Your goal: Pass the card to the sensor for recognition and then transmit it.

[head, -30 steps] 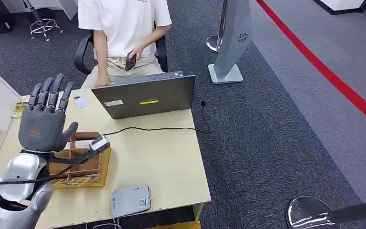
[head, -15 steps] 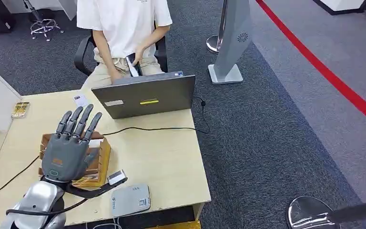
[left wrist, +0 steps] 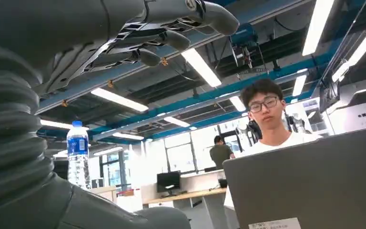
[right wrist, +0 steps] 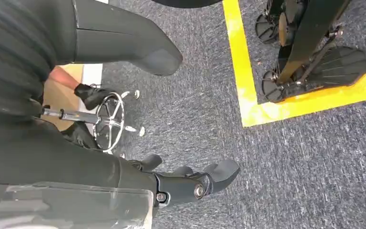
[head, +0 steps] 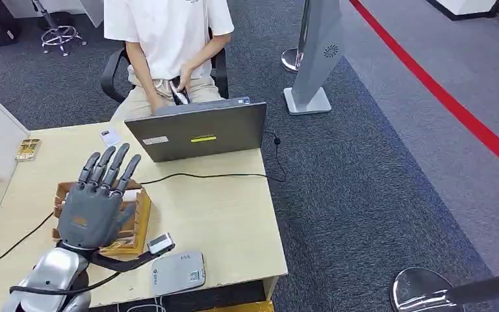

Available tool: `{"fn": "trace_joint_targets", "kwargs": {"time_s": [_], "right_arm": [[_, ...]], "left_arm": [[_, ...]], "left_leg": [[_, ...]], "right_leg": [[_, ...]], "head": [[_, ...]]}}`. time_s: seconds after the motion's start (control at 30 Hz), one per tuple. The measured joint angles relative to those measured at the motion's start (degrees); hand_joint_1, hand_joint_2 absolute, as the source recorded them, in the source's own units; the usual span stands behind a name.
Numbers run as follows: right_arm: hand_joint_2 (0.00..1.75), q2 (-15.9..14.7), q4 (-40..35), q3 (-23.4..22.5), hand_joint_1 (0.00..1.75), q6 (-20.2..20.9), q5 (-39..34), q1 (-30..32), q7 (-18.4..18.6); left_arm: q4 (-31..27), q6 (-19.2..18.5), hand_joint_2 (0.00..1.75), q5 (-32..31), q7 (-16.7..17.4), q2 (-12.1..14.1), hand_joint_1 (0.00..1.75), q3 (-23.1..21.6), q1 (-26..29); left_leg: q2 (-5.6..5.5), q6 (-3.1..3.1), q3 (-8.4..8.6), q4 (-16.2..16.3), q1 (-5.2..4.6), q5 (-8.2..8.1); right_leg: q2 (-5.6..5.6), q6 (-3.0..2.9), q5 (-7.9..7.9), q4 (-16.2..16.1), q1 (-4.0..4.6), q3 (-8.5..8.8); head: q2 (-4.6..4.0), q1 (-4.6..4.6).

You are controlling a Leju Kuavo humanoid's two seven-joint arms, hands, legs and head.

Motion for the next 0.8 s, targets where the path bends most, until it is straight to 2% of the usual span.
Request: {"fn": "trace_joint_targets", "kwargs": {"time_s": [0.17, 0.27, 0.43, 0.57, 0.8], "right_arm": [[1.75, -0.02, -0.2, 0.0, 0.0, 0.24, -0.22, 0.06, -0.02], [1.75, -0.04, -0.37, -0.02, 0.0, 0.92, -0.63, 0.08, -0.24], [1.75, -0.02, -1.33, -0.33, 0.0, 1.49, -1.33, 0.41, -0.33], [1.75, 0.02, -2.79, -0.63, 0.0, 2.91, -1.23, 1.08, -0.42], [1.75, 0.57, -4.68, -0.87, 0.0, 3.19, -1.2, 1.12, -0.09]], "left_arm": [[-1.0, 0.56, 1.75, 0.68, -0.59, 0.35, 0.0, -1.05, 2.09], [-1.29, 2.64, 1.75, 0.7, 0.15, 0.42, 0.0, -1.09, 4.28], [-1.51, 6.26, 1.75, 1.68, 2.23, 0.44, 0.0, -0.98, 12.31], [-1.6, 10.42, 1.75, 2.29, 3.41, 1.44, 0.0, -0.81, 18.46], [-1.6, 10.23, 1.75, 3.41, 3.56, 1.79, 0.0, -0.74, 20.72]], "left_leg": [[0.01, 0.0, 0.0, 0.0, 0.0, 0.0], [0.01, 0.0, -0.01, -0.01, 0.0, -0.02], [0.04, 0.02, 0.01, -0.01, 0.0, -0.11], [-0.02, 0.05, -0.02, -0.01, 0.0, -0.13], [-0.01, 0.05, 0.01, -0.01, 0.0, -0.12]], "right_leg": [[0.01, 0.0, 0.0, 0.0, 0.0, -0.01], [0.01, 0.0, -0.01, 0.0, 0.0, 0.0], [0.04, 0.01, -0.06, -0.01, 0.0, -0.01], [-0.04, 0.04, -0.14, -0.02, 0.0, -0.02], [-0.05, 0.04, -0.11, -0.02, 0.0, 0.03]], "head": [[0.0, 0.0], [0.0, 0.0], [0.0, -0.02], [0.0, 0.0], [0.0, 0.0]]}}
